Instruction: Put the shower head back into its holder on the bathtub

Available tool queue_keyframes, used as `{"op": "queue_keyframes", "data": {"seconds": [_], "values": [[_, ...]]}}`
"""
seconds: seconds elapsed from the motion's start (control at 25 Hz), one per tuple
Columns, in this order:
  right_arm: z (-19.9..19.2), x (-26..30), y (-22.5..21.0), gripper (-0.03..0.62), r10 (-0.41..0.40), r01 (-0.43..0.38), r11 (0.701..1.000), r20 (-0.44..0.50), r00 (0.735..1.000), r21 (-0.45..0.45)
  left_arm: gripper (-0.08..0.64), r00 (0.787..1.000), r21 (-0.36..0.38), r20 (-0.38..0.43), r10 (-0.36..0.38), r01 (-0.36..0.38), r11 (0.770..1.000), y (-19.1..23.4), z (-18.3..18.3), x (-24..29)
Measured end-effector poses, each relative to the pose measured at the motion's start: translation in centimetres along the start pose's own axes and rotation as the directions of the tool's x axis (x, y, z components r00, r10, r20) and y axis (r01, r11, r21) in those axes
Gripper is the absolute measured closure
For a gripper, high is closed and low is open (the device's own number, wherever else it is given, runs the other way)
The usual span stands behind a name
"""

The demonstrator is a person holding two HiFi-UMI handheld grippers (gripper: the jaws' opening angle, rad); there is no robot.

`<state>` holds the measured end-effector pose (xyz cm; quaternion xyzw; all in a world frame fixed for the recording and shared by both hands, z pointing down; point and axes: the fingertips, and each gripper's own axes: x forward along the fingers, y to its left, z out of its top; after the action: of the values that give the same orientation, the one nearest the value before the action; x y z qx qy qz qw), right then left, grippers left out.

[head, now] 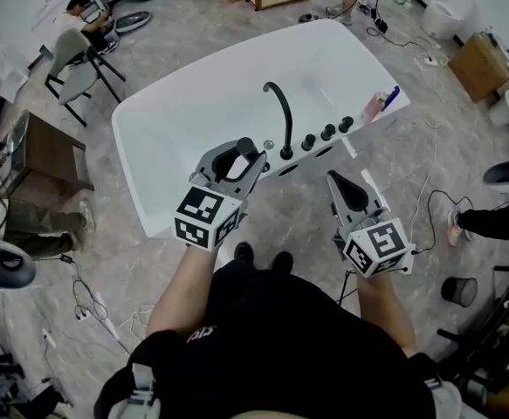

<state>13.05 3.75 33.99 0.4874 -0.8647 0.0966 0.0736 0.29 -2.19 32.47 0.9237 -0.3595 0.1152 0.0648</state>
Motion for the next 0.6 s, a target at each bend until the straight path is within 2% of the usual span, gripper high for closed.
{"op": "queue_keyframes", "data": {"seconds": [0.2,0.44,0.52,0.6], "values": [[0.0,2.0,-1.8,0.578,-0.072,0.071,0.995,0.005,0.997,0.076,0.417,0.988,0.049,0.144,-0.053,0.047,0.998,3.3,7.0,-0.9],[2.0,5.1,-1.7,0.578,-0.141,0.135,0.981,0.033,0.989,0.139,0.416,0.948,0.087,0.308,-0.076,0.052,0.995,9.7,14.6,-3.6],[2.4,5.8,-1.6,0.578,-0.162,0.156,0.977,0.031,0.986,0.145,0.417,0.948,0.108,0.31,-0.079,0.047,0.993,11.5,15.2,-3.4],[2.4,6.3,-1.6,0.578,-0.176,0.171,0.974,0.019,0.984,0.15,0.417,0.958,0.119,0.274,-0.082,0.05,0.992,12.5,14.3,-2.3]]}}
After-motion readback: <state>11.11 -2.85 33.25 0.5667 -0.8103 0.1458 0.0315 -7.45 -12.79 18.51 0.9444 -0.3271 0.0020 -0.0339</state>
